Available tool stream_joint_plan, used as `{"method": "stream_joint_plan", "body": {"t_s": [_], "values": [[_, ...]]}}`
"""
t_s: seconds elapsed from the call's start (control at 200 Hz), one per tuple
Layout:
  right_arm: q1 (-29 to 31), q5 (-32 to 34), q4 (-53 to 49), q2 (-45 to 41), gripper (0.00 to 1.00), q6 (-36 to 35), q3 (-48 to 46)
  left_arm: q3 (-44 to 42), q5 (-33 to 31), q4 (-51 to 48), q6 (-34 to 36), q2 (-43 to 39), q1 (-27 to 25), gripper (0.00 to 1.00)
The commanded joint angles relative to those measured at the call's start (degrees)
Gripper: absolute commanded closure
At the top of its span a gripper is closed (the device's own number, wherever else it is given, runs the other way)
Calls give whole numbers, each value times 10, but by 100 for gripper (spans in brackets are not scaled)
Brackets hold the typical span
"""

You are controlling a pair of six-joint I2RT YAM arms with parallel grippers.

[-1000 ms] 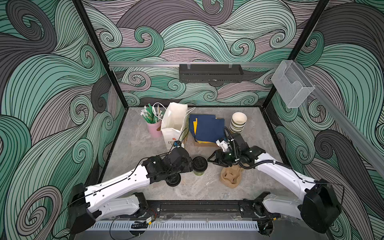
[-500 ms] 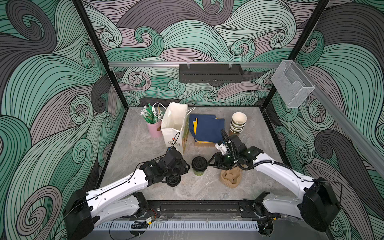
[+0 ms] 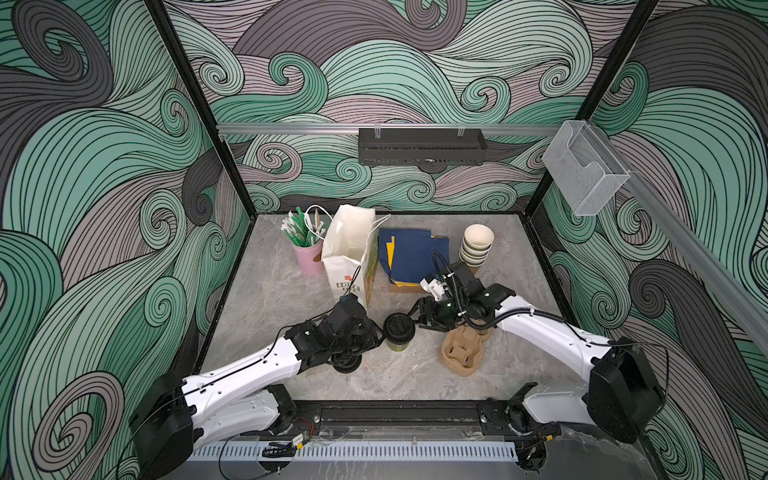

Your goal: Pack the takeout coffee

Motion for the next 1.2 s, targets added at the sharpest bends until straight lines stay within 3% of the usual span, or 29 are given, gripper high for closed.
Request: {"method": "stream_joint_plan", "body": {"t_s": [0.0, 0.78, 1.196], "values": [[4, -8, -2, 7, 38, -11, 11, 2, 13, 21, 2, 5, 5, 64], [14, 0, 2, 30, 44, -5, -1, -12, 45, 36, 9, 37, 22, 76], [14, 7, -1, 24, 46, -3, -13, 16, 81, -17, 61, 87, 24, 84]]}}
